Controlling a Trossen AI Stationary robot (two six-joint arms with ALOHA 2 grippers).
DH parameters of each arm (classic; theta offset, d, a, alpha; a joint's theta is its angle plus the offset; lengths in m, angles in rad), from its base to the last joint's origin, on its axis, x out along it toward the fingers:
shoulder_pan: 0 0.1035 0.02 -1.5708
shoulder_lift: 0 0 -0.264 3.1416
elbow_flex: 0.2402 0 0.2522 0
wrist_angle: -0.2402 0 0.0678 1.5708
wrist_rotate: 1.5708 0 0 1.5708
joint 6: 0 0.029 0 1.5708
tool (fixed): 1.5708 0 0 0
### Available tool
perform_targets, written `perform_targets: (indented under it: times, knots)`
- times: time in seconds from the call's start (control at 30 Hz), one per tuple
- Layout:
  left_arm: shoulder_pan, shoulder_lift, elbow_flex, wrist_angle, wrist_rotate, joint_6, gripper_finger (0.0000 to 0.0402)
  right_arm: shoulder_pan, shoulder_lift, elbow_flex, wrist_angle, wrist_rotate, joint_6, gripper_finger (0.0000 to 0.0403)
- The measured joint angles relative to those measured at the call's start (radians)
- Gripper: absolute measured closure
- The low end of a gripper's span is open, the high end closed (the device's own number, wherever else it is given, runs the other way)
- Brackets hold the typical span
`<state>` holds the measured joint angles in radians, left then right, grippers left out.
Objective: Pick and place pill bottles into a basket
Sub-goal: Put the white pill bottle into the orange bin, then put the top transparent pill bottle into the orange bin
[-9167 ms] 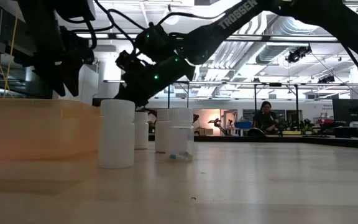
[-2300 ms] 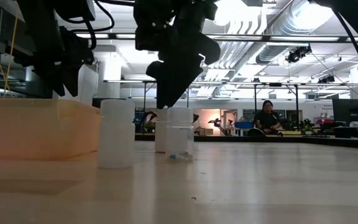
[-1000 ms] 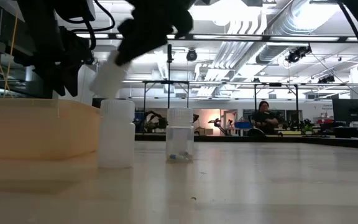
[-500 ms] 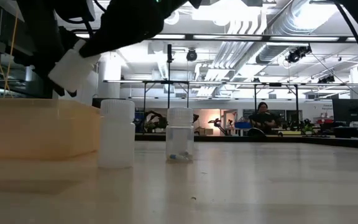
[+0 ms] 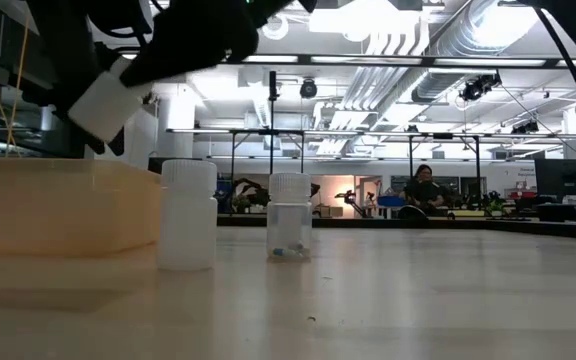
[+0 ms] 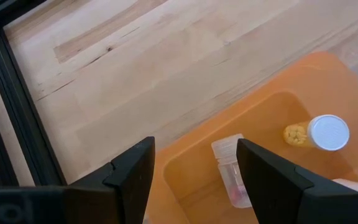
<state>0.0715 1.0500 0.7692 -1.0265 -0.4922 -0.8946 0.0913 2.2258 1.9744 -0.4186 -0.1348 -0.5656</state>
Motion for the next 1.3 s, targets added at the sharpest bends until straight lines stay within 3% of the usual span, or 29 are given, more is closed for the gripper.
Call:
perform_targets:
  times: [0.27, 0.77, 1.07, 1.3]
  knots:
    - [0.0, 0.0, 0.0, 0.005, 0.001, -0.001, 0.0142, -0.008, 0.044, 0.027, -0.082, -0.057, -0.02, 0.0254]
    - [0.0, 0.0, 0.0, 0.006, 0.004, -0.001, 0.0142, -0.018, 0.074, 0.027, -0.13, -0.054, -0.056, 0.0252]
    - [0.0, 0.0, 0.0, 0.006, 0.003, -0.001, 0.0142, -0.019, 0.073, 0.027, -0.108, -0.051, -0.049, 0.0197]
    - [0.0, 0.0, 0.0, 0.006, 0.003, -0.001, 0.0142, -0.019, 0.071, 0.027, -0.108, -0.02, -0.045, 0.0191]
